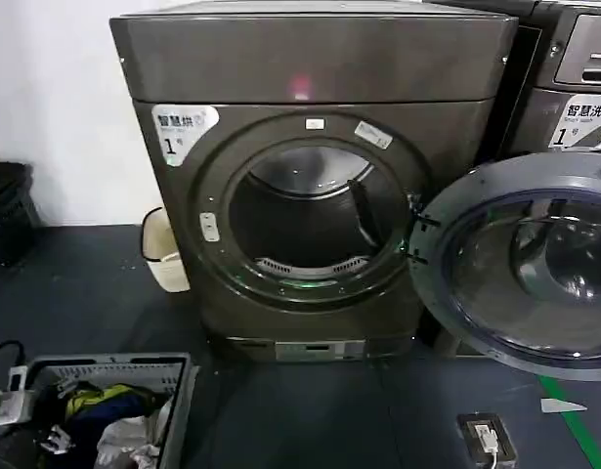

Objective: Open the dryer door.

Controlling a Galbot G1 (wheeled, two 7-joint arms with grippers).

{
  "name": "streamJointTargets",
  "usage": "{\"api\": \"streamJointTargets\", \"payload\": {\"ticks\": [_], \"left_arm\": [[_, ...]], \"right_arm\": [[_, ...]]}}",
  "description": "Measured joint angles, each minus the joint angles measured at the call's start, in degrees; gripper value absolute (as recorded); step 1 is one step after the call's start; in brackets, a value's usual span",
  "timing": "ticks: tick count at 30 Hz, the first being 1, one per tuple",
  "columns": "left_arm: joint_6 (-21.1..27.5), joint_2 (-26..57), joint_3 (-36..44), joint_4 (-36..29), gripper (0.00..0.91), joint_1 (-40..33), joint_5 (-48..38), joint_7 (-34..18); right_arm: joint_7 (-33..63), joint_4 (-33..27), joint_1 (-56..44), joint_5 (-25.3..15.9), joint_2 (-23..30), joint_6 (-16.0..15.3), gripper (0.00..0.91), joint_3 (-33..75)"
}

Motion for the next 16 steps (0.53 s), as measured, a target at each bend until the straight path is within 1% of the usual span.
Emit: {"api": "streamJointTargets", "payload": {"ticks": [6,16], "left_arm": [[1.2,0.1,-0.2,0.7,0.907,-0.2,1.0,0.2],[1.7,0.1,-0.6,1.4,0.907,-0.1,1.1,0.6]], "right_arm": [[0.0,-0.2,0.1,0.0,-0.3,0.0,0.907,-0.2],[-0.1,-0.1,0.1,0.0,-0.5,0.0,0.907,0.3]]}}
